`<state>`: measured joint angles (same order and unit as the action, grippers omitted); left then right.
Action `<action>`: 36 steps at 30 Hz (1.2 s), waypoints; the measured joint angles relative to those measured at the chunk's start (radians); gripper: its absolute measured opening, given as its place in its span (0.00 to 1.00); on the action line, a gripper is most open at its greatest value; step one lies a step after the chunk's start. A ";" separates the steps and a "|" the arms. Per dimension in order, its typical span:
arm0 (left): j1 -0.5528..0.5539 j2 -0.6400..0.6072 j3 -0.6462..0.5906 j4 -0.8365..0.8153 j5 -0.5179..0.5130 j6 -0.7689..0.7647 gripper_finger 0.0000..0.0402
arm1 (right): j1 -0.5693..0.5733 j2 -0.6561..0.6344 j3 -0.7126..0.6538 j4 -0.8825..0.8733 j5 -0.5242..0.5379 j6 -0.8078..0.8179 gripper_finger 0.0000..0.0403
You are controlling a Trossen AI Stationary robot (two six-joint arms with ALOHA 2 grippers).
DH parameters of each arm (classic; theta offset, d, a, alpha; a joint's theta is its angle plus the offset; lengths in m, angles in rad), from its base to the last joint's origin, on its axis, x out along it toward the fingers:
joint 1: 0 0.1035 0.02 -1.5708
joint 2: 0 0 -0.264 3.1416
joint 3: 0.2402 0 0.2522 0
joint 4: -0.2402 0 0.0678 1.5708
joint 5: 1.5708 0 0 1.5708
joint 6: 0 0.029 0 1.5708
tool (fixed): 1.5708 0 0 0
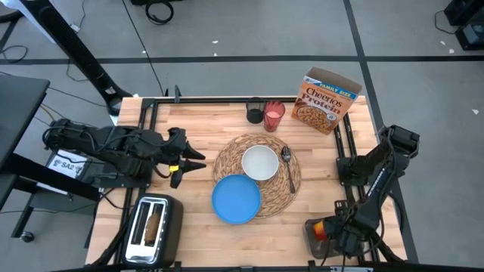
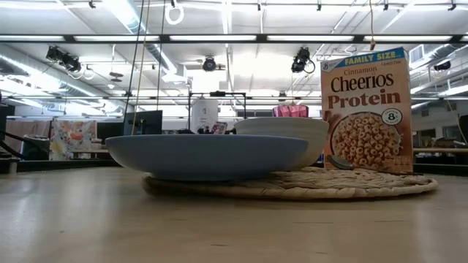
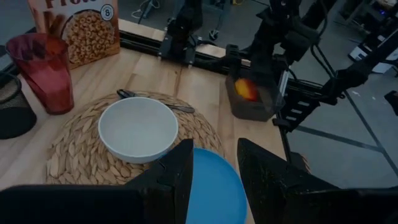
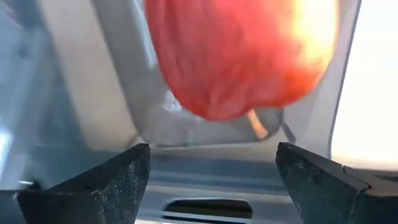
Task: Arrange a breakfast setting
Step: Put the red apple on the brown placemat to the left of the white bowl
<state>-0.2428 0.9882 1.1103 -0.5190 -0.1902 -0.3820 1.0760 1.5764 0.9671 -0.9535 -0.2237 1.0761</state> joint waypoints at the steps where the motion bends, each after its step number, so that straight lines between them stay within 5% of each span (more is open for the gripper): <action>1: 0.000 0.000 0.000 0.000 0.000 0.000 0.33 | 0.007 0.000 -0.008 -0.001 0.008 -0.003 0.86; 10: 0.000 0.000 0.000 0.023 -0.001 -0.026 0.33 | 0.022 0.000 -0.073 0.049 0.077 -0.157 0.78; 36: 0.000 0.000 0.000 0.062 -0.053 -0.050 0.33 | 0.020 0.000 -0.075 0.096 0.126 -0.120 0.07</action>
<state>-0.2432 0.9882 1.1105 -0.4572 -0.2432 -0.4325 1.0965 1.5768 0.8922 -0.8578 -0.0975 0.9563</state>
